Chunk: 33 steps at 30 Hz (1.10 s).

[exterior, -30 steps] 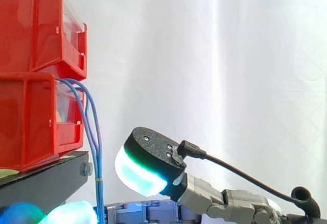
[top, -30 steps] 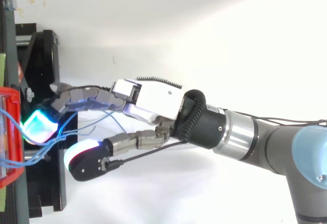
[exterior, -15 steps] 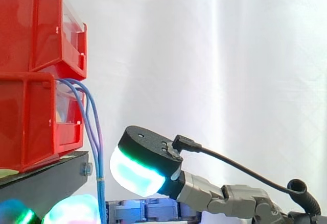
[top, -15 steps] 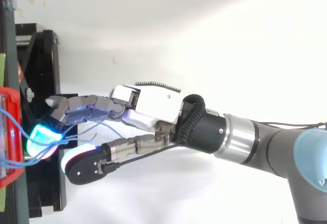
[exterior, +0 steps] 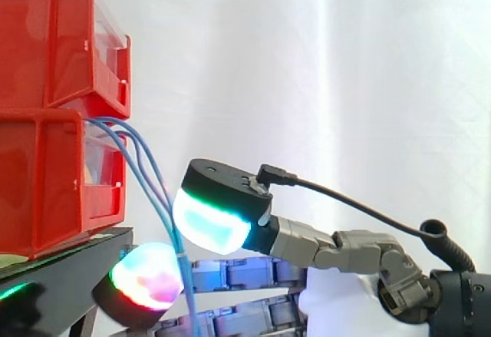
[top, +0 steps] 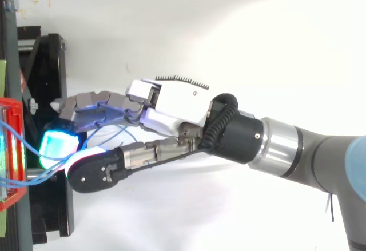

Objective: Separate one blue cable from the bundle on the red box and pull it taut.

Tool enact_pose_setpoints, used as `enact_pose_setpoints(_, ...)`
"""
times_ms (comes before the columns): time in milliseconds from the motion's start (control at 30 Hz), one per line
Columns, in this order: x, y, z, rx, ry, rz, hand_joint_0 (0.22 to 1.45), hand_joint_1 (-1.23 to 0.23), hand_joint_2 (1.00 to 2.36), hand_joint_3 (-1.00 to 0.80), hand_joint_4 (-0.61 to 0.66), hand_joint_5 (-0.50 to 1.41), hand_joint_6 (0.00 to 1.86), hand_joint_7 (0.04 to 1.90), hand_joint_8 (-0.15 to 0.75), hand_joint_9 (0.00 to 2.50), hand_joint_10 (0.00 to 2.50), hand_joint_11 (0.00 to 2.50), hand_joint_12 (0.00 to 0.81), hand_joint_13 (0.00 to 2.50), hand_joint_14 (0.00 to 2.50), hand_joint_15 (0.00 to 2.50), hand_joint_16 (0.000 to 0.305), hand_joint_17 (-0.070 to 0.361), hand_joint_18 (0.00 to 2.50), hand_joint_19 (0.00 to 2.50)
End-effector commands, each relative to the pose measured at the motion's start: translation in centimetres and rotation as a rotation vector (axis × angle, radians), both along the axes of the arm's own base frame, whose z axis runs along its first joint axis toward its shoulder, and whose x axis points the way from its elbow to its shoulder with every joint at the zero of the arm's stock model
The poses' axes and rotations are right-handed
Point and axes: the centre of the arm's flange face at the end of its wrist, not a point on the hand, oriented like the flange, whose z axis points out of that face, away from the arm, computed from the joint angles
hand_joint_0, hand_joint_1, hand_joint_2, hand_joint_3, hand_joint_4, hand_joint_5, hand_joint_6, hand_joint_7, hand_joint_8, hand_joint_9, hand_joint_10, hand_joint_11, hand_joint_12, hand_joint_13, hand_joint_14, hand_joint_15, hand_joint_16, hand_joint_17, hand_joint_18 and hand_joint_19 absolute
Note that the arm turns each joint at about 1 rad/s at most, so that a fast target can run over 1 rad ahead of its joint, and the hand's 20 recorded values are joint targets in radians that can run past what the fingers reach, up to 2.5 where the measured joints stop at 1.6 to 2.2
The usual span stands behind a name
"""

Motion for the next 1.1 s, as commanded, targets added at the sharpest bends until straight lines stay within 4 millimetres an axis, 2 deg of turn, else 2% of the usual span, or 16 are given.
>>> enact_pose_setpoints(0,-0.2,-0.6,0.8,-0.003,0.013,0.003,0.62,-0.70,1.01,-0.30,0.15,-0.10,0.52,1.29,0.256,0.48,0.00,0.12,0.271,0.17,0.00,0.02,0.050,0.112,0.15,0.09)
enact_pose_setpoints(167,-0.7,-1.0,2.9,-0.020,0.042,0.025,0.62,-0.72,1.01,-0.26,0.14,-0.14,0.66,1.10,0.265,0.49,0.00,0.16,0.283,0.19,0.00,0.03,0.051,0.115,0.18,0.10)
enact_pose_setpoints(400,-1.0,-0.6,3.3,-0.029,0.062,0.036,0.62,-0.74,1.01,-0.29,0.16,-0.17,0.79,0.91,0.263,0.50,0.01,0.20,0.279,0.21,0.00,0.04,0.050,0.111,0.21,0.12)
enact_pose_setpoints(567,-1.1,-0.1,3.2,-0.033,0.072,0.042,0.60,-0.75,1.01,-0.35,0.17,-0.17,0.80,0.91,0.264,0.52,0.00,0.22,0.278,0.22,0.00,0.05,0.048,0.109,0.22,0.13)
enact_pose_setpoints(600,-1.1,-0.1,3.2,-0.033,0.074,0.042,0.58,-0.74,1.01,-0.42,0.18,-0.16,0.78,0.91,0.269,0.52,0.00,0.21,0.280,0.22,0.00,0.05,0.049,0.109,0.23,0.13)
enact_pose_setpoints(700,-1.1,0.0,3.0,-0.035,0.077,0.043,0.54,-0.71,1.00,-0.50,0.18,-0.14,0.70,1.01,0.277,0.53,0.00,0.21,0.287,0.22,0.00,0.05,0.050,0.112,0.24,0.14)
enact_pose_setpoints(800,-1.2,0.1,3.0,-0.038,0.080,0.046,0.53,-0.70,1.00,-0.50,0.19,-0.13,0.66,1.07,0.280,0.53,0.00,0.22,0.293,0.23,0.00,0.06,0.051,0.114,0.24,0.14)
enact_pose_setpoints(933,-2.7,-0.3,0.3,-0.056,0.116,0.046,0.52,-0.70,1.00,-0.50,0.19,-0.13,0.65,1.08,0.283,0.54,0.00,0.21,0.293,0.24,0.00,0.06,0.051,0.114,0.25,0.15)
enact_pose_setpoints(1067,-2.7,-0.2,-0.1,-0.043,0.063,0.047,0.54,-0.71,1.00,-0.50,0.19,-0.13,0.65,1.10,0.281,0.54,0.01,0.22,0.290,0.24,0.00,0.06,0.050,0.112,0.25,0.16)
